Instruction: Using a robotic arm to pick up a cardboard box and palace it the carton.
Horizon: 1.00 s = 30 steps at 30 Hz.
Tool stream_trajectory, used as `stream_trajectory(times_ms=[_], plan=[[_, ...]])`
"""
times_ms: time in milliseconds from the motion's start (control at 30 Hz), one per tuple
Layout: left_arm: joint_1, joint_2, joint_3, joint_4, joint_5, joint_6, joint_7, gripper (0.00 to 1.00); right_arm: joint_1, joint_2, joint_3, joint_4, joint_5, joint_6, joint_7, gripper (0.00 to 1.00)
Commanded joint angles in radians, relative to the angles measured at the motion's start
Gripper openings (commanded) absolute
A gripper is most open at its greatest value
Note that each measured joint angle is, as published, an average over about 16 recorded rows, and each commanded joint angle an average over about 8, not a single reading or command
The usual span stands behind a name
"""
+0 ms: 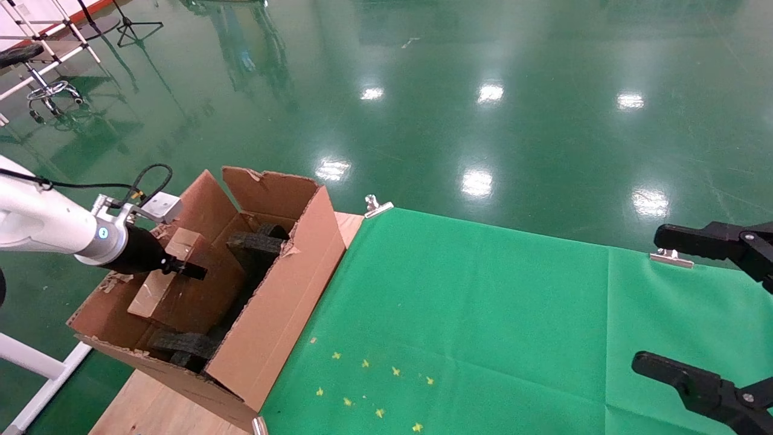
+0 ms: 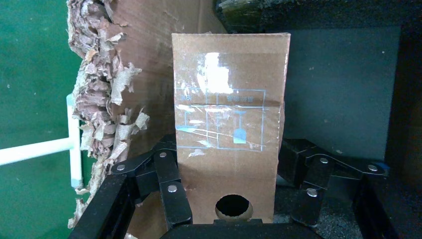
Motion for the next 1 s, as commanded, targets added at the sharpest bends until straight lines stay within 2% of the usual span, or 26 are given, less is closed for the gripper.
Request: stream_trajectory(times_ms=[33, 700, 1000], plan=[[0.0, 0.001, 0.001, 0.001, 0.001, -0.002, -0.001, 1.0, 0.0, 0.0, 0.0, 0.0, 0.0, 0.0, 0.0, 1.0], [-0.011, -0.009, -0.005, -0.016, -0.007, 0.013, 0.009, 1.0, 0.0, 0.0, 0.0, 0.0, 0.0, 0.0, 0.0, 1.0], [-0.142, -0.076, -0.049, -0.1, -0.069, 0.112, 0.071, 1.0, 0.0, 0.0, 0.0, 0.0, 0.0, 0.0, 0.0, 1.0]])
